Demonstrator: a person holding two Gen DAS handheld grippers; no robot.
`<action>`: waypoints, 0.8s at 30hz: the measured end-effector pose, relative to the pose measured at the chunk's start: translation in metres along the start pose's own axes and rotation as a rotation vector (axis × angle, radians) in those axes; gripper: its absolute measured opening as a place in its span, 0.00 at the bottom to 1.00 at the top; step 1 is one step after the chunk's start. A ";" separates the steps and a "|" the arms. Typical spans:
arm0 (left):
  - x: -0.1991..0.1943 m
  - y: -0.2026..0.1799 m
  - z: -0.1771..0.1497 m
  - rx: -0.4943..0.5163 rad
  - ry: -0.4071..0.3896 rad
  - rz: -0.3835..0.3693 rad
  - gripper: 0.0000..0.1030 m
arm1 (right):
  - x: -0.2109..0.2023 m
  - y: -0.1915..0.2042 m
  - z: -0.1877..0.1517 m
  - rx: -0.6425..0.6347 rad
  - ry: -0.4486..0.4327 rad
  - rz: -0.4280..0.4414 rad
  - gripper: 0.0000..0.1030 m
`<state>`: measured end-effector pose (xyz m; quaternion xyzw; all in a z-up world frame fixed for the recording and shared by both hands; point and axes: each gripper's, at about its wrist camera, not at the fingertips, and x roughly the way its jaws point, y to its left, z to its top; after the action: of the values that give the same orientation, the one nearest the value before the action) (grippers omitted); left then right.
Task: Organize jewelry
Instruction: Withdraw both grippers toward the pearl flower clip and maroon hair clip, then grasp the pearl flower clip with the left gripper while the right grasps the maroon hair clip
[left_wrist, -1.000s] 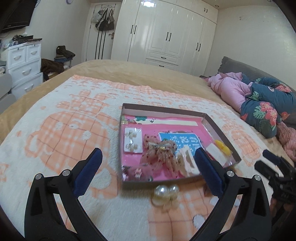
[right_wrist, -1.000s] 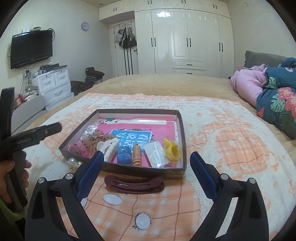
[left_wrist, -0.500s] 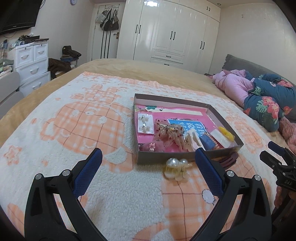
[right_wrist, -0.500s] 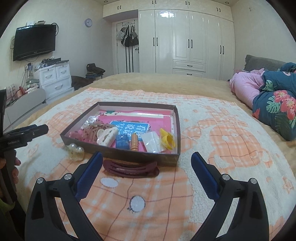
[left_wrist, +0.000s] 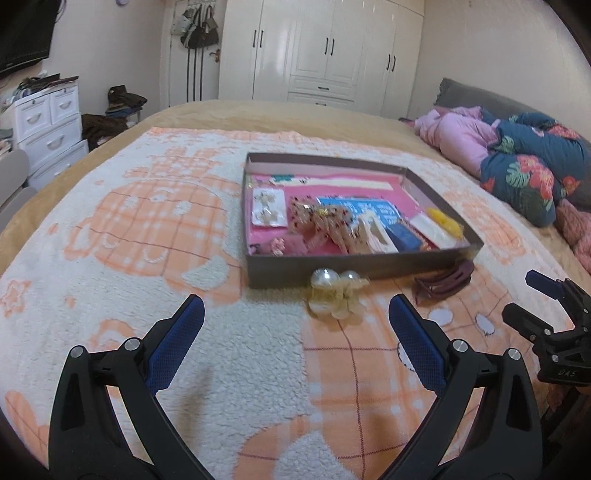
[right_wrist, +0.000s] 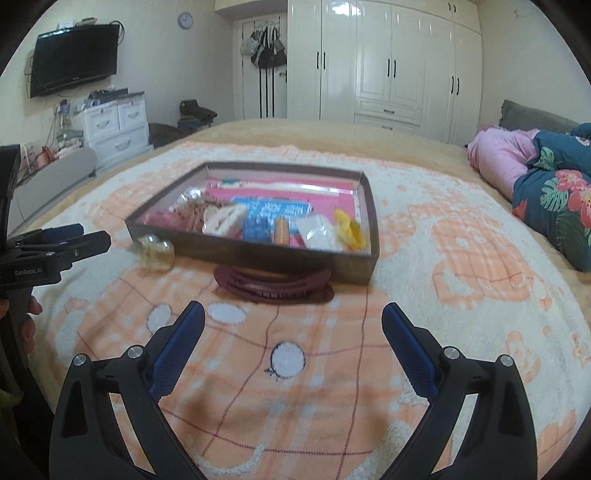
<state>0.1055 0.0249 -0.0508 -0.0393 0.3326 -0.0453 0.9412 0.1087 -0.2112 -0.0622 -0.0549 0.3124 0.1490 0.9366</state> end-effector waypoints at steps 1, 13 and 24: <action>0.003 -0.001 -0.001 0.000 0.011 -0.005 0.89 | 0.003 -0.001 -0.001 0.004 0.009 0.001 0.91; 0.036 -0.003 0.002 -0.024 0.066 -0.032 0.89 | 0.057 -0.026 0.010 0.201 0.168 0.036 0.86; 0.058 -0.016 0.009 -0.041 0.098 -0.090 0.89 | 0.084 -0.041 0.027 0.319 0.184 0.036 0.44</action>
<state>0.1556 0.0033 -0.0785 -0.0710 0.3769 -0.0824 0.9199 0.2011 -0.2244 -0.0907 0.0864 0.4172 0.1088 0.8981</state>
